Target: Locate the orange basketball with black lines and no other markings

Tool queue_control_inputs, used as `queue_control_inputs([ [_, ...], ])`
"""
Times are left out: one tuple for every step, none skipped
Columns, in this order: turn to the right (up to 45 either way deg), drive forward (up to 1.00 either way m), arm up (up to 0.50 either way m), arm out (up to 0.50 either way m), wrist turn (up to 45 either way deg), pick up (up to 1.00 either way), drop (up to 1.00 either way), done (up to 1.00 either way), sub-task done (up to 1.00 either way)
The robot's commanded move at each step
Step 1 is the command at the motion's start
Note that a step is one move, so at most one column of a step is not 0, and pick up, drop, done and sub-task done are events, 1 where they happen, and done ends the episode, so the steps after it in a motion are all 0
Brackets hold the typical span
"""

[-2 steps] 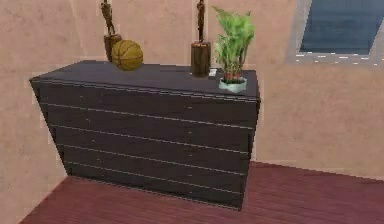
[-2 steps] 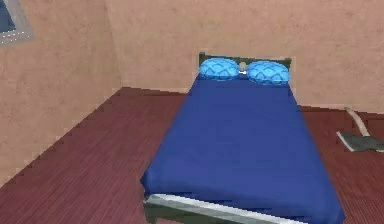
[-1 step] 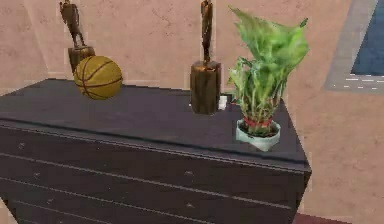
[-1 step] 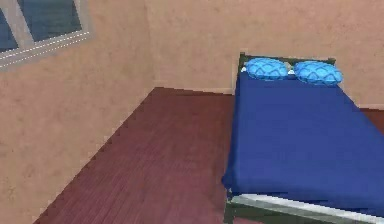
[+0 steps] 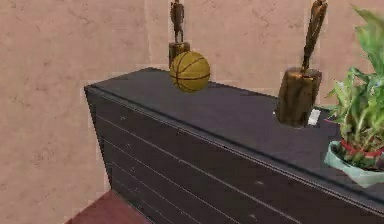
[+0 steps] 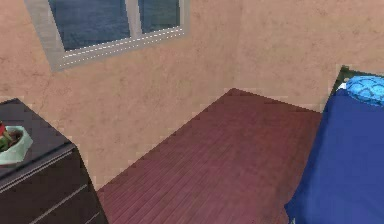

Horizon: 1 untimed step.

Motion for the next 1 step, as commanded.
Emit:
queue_control_inputs([
  [0.0,0.0,0.0,0.0,0.0,0.0,0.0,1.0,0.0],
])
